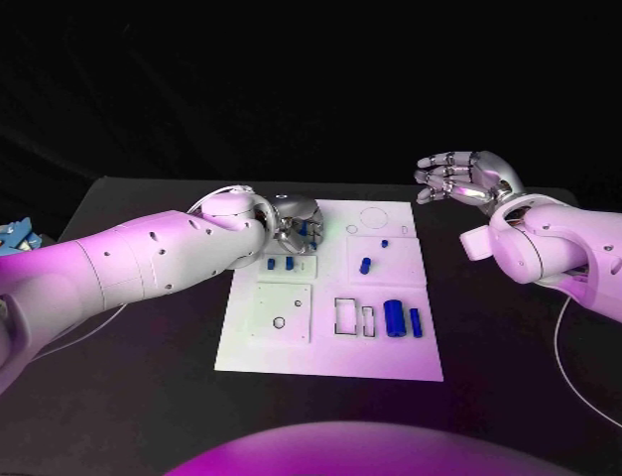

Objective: Assemble the parts on the task board

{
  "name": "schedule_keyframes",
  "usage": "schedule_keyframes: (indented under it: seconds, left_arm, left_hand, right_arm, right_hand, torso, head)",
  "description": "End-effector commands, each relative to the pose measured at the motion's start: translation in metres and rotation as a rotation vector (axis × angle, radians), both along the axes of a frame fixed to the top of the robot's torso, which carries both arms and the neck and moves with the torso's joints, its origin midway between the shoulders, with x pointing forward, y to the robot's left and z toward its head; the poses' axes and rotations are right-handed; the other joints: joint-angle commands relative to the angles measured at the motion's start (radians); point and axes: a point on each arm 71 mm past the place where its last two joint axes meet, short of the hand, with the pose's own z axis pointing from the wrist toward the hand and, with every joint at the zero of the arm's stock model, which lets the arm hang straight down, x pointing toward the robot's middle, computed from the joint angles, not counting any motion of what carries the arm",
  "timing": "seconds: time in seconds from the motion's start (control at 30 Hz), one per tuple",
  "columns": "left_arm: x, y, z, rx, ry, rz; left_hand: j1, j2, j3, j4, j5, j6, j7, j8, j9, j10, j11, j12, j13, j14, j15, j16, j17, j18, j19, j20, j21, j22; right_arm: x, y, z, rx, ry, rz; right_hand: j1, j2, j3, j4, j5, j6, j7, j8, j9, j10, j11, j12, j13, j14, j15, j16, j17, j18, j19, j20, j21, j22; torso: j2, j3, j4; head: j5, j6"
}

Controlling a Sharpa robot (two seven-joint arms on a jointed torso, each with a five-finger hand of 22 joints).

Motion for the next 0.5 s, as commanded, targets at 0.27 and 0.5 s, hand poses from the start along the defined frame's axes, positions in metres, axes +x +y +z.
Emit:
schedule_keyframes:
  seconds: [0.27, 0.5]
  left_arm:
    - [-0.0018, -0.0026, -0.0056, 0.013, 0.029, -0.025]
    - [-0.003, -0.0046, -0.0023, -0.024, 0.002, -0.043]
  left_hand:
    - [0.011, 0.006, 0.032, -0.026, -0.001, 0.019, -0.004, -0.009, 0.004, 0.035, -0.005, -0.012, -0.009, 0.019, -0.004, 0.008, 0.0, -0.02, 0.016, -0.004, 0.018, 0.017]
    - [0.007, 0.011, 0.046, -0.041, -0.001, 0.033, -0.004, -0.014, 0.008, 0.064, -0.007, -0.023, -0.012, 0.031, -0.007, 0.012, 0.002, -0.025, 0.031, -0.007, 0.036, 0.043]
  right_arm:
    - [-0.0007, 0.0019, 0.0006, 0.001, -0.007, 0.018]
    - [-0.0007, 0.0021, 0.0007, 0.001, -0.008, 0.018]
  right_hand:
    - [0.003, 0.006, -0.006, -0.003, 0.006, -0.005, 0.095, 0.006, -0.002, -0.009, -0.001, 0.006, -0.001, 0.002, -0.001, -0.004, 0.0, 0.009, 0.01, 0.0, -0.006, -0.001]
    - [0.003, 0.006, -0.006, -0.003, 0.006, -0.005, 0.095, 0.007, -0.002, -0.009, -0.001, 0.006, -0.002, 0.002, -0.001, -0.004, 0.0, 0.009, 0.01, 0.0, -0.006, -0.002]
  torso:
    - [-0.001, -0.0001, 0.002]
    - [-0.001, -0.0009, 0.0021]
  head:
    - [-0.003, 0.0]
    - [-0.001, 0.001]
